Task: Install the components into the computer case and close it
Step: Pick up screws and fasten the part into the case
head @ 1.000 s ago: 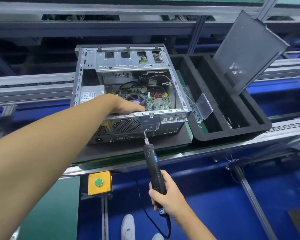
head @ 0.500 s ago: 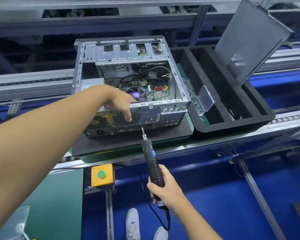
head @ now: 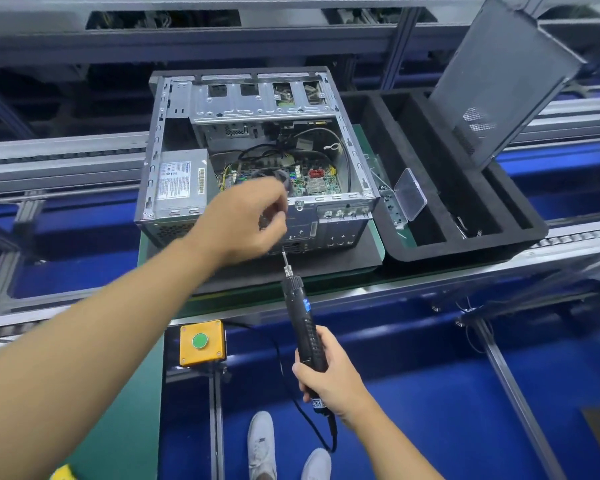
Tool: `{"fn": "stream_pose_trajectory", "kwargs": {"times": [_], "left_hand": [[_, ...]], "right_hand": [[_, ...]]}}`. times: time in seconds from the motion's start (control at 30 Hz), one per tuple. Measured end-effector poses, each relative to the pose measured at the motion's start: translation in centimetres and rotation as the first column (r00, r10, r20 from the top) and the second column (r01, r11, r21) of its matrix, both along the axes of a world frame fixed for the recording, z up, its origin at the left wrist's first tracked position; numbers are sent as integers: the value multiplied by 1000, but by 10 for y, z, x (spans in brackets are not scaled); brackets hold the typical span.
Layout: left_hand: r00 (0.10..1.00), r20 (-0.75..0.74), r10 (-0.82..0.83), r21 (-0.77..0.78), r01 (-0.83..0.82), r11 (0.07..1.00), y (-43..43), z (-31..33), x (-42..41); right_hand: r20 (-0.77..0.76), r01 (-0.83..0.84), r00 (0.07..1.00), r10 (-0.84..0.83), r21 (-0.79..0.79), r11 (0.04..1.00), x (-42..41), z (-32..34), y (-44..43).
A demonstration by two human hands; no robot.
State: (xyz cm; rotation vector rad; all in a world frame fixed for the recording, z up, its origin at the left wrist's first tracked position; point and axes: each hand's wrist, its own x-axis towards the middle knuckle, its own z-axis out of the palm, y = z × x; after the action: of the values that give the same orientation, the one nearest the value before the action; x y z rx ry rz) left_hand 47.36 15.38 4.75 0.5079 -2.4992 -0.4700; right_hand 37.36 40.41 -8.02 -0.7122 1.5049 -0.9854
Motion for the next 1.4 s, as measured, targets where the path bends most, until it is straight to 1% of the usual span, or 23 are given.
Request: {"fn": "stream_pose_trajectory", "kwargs": {"times": [0.07, 0.1, 0.17, 0.2, 0.23, 0.3, 0.4, 0.43, 0.5, 0.63, 0.8, 0.87, 0.9, 0.93, 0.97, 1.0, 1.03, 1.07, 1.1, 1.17, 1.27, 1.33, 1.4], "left_hand": [[979, -63, 194, 186, -180, 966, 25, -17, 2], [940, -62, 335, 323, -299, 898, 34, -26, 2], [819, 10, 573, 626, -452, 636, 44, -41, -2], [780, 55, 624, 745, -448, 495, 48, -46, -5], [764, 97, 638, 807, -435, 399, 50, -50, -9], [749, 147, 646, 862, -417, 288, 54, -57, -16], [746, 139, 652, 984, -180, -3, 61, -59, -26], [762, 129, 634, 991, -113, -66, 63, -59, -26], [784, 113, 610, 992, -54, -114, 66, -59, -27], [772, 103, 628, 989, -10, -150, 69, -62, -27], [783, 116, 611, 989, -37, -140, 74, -61, -25], [810, 173, 561, 985, -133, -111, 72, -52, -20], [824, 224, 520, 966, -260, -4, 70, -47, -15], [826, 299, 478, 877, -435, 205, 67, -40, -9], [805, 348, 481, 672, -572, 470, 62, -33, -2], [804, 320, 502, 406, -595, 694, 57, -22, 3], [846, 234, 479, 197, -524, 828, 49, -8, 7], [900, 174, 399, 93, -418, 904, 40, 7, 9], [934, 178, 309, 36, -320, 947, 26, 17, 8], [907, 370, 201, -13, -212, 977, -6, 36, -1], [670, 741, 36, 116, -181, 977, -43, 45, -22], [521, 851, -72, 226, -240, 944, -55, 35, -34], [512, 854, -92, 289, -320, 902, -62, 23, -41]], "right_hand": [[-3, 7, 1000, -7, -13, 1000, 0, 1, 0], [-4, 9, 1000, -9, -17, 1000, 0, 1, 0], [1, 16, 1000, -16, -22, 1000, 0, 2, 0], [2, 17, 1000, -17, -24, 1000, 0, 2, 0], [-1, 16, 1000, -16, -26, 1000, 0, 2, 1], [-9, 11, 1000, -11, -27, 1000, -1, 2, 1], [-7, 9, 1000, -9, -28, 1000, -1, 2, 2], [0, 11, 1000, -11, -28, 1000, -1, 2, 3], [9, 15, 1000, -15, -29, 999, -2, 1, 3], [22, 16, 1000, -15, -35, 999, -3, 1, 3], [44, 7, 999, -5, -45, 999, 0, 1, 3], [64, 9, 998, -6, -50, 999, 2, 1, 2], [73, 10, 997, -6, -54, 999, 3, 2, 2], [81, 13, 997, -8, -56, 998, 3, 2, 1], [88, 16, 996, -11, -59, 998, 4, 2, 0], [95, 19, 995, -13, -62, 998, 5, 3, 0], [102, 22, 995, -15, -66, 998, 6, 3, -1], [107, 24, 994, -17, -67, 997, 7, 3, 0], [108, 25, 994, -18, -67, 997, 9, 2, 1], [108, 32, 994, -26, -59, 998, 12, 1, 3], [109, 36, 994, -31, -50, 998, 14, 1, 6], [109, 35, 994, -29, -54, 998, 13, 2, 7], [110, 30, 994, -22, -69, 997, 9, 2, 8]]}}
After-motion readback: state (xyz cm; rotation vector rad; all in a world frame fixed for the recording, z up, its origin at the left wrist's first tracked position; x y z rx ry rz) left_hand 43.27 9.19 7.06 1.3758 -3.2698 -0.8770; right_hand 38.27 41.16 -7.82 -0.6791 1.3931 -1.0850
